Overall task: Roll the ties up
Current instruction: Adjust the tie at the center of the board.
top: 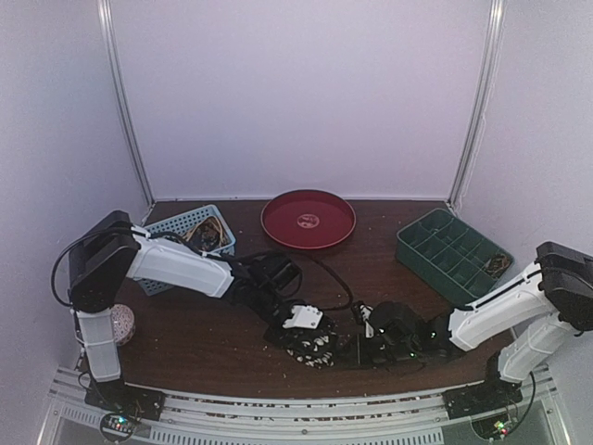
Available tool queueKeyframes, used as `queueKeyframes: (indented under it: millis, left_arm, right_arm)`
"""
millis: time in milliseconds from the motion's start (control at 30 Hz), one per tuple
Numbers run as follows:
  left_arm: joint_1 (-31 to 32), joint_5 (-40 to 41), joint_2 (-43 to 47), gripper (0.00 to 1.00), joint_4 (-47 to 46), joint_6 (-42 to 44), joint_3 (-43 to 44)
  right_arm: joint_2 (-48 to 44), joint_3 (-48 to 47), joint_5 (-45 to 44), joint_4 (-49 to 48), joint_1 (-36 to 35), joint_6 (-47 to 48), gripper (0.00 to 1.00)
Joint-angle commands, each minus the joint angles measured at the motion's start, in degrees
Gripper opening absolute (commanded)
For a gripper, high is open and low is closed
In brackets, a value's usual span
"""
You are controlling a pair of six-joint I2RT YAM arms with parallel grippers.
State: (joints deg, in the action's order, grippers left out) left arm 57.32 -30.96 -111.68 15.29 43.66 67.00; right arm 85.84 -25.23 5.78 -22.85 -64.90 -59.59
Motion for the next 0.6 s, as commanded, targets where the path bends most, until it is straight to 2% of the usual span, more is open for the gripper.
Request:
queueKeyframes:
  millis: [0, 200, 433, 567]
  left_arm:
    - [-0.37, -1.02, 2.33, 0.53, 1.10, 1.94, -0.91]
    - [-0.84, -3.13, 2.55, 0.53, 2.57, 1.62, -1.77]
    - [-1.15, -2.08, 2.23, 0.54, 2.42, 1.30, -2.07]
    - [-1.16, -1.40, 2.35, 0.63, 1.37, 0.73, -1.99]
  right_arm:
    - [2.24, -0.73, -1.52, 0.71, 0.13, -0.36, 0.00]
    - [3.72, -0.88, -5.30, 3.88, 1.88, 1.76, 0.00]
    - [6.49, -2.25, -4.94, 4.21, 3.44, 4.32, 0.00]
    - [4.05, -2.00, -5.11, 5.21, 3.45, 4.65, 0.00]
